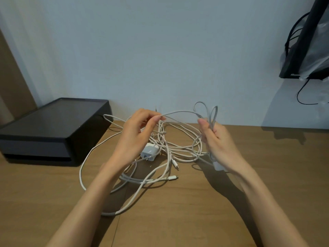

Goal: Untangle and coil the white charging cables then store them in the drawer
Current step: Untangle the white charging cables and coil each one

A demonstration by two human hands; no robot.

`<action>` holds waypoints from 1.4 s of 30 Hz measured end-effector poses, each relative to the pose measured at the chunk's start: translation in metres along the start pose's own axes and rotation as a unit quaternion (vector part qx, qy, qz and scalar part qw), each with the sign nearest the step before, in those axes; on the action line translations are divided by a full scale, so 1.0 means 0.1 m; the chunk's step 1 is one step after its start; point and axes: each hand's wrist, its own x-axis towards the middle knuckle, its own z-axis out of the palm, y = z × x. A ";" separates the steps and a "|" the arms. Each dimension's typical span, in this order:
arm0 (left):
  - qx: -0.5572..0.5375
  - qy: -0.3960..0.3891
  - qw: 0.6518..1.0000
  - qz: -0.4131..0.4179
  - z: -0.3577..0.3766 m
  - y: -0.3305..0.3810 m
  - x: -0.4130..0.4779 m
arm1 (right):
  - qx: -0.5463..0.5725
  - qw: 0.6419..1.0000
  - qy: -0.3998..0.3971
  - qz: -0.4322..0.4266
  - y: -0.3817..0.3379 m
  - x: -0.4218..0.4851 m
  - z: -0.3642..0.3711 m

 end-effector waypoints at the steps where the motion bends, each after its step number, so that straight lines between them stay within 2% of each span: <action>1: -0.005 0.006 1.000 -0.002 0.00 0.00 0.00 | 0.005 1.000 -0.001 -0.001 0.01 0.01 -0.02; 5: -0.083 0.029 0.995 -0.049 0.00 0.04 0.01 | 0.021 1.000 -0.014 0.006 -0.02 0.00 0.00; 9: -0.198 0.030 0.975 -0.095 0.02 0.15 -0.01 | 0.079 0.997 0.015 -0.014 -0.11 -0.03 0.03; 14: -0.319 0.010 0.933 -0.167 0.07 0.23 -0.02 | 0.174 0.984 0.023 0.022 -0.21 -0.05 0.02; 20: -0.419 0.011 0.872 -0.251 0.10 0.25 -0.02 | 0.121 0.992 -0.026 0.024 -0.21 -0.08 0.07; 22: -0.391 -0.004 0.882 -0.264 0.13 0.22 -0.04 | 0.115 0.992 -0.044 0.041 -0.20 -0.08 0.08; 26: -0.267 -0.038 0.932 -0.243 0.15 0.17 -0.07 | 0.089 0.993 -0.052 0.055 -0.18 -0.07 0.07; 31: -0.291 -0.078 0.915 -0.267 0.14 0.16 -0.08 | 0.036 0.996 -0.081 0.033 -0.16 -0.08 0.10; 35: -0.257 -0.090 0.926 -0.263 0.15 0.15 -0.09 | -0.003 0.993 -0.102 0.062 -0.12 -0.10 0.13; 39: -0.209 -0.101 0.940 -0.249 0.15 0.11 -0.10 | -0.131 0.983 -0.099 0.082 -0.08 -0.09 0.15; 42: -0.166 -0.107 0.953 -0.230 0.13 0.12 -0.11 | -0.176 0.975 -0.111 0.083 -0.06 -0.08 0.18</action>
